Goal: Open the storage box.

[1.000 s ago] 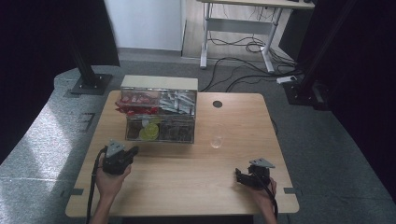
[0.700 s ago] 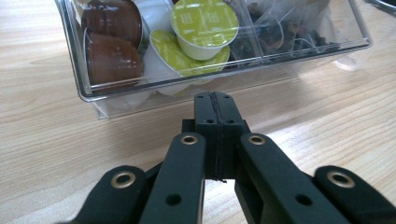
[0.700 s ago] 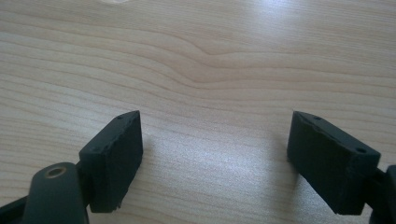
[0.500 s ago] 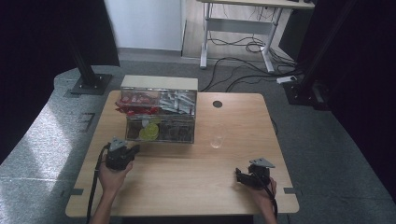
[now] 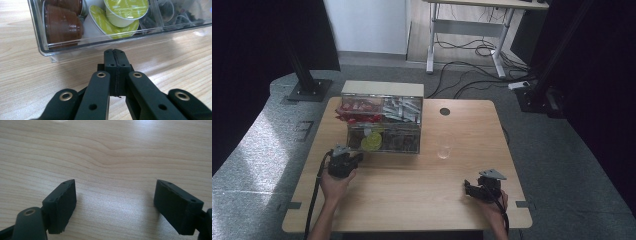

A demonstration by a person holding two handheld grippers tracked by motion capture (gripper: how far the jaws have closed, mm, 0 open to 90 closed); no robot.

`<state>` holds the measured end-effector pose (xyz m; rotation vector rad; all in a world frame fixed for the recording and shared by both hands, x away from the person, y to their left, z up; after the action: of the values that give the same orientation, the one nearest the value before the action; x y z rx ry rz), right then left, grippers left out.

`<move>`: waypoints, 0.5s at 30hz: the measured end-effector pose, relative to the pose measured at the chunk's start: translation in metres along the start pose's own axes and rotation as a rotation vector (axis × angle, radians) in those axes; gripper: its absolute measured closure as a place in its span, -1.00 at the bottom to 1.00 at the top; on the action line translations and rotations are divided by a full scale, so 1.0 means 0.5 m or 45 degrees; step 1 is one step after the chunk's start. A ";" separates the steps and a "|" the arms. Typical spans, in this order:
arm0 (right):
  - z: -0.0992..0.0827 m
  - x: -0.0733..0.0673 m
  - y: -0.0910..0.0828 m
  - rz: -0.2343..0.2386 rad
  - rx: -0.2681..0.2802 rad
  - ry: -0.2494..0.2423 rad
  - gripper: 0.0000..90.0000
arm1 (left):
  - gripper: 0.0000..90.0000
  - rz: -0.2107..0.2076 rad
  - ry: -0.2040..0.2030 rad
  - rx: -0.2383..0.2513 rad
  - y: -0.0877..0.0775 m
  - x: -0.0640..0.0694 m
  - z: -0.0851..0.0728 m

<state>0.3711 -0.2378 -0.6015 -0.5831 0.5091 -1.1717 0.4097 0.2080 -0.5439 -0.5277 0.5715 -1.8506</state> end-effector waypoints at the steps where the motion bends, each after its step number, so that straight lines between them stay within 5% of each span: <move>1: 0.000 0.000 0.000 0.000 0.000 0.000 -0.58 | 1.00 -0.001 0.000 -0.003 0.004 0.000 0.001; 15: 0.000 0.000 0.000 -0.001 0.000 0.001 -0.59 | 1.00 0.000 0.017 -0.021 0.013 0.007 0.010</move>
<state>0.3713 -0.2378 -0.6015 -0.5829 0.5098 -1.1724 0.4164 0.2021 -0.5436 -0.5264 0.5962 -1.8523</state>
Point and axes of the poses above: each handheld gripper's, and its own axes: y roughly forward along the jaws, z roughly out of its top, x roughly to its right, the point moved 7 cm from there along y, roughly forward along the jaws, and after that the axes turned 5 degrees about z, right-handed, at the moved point
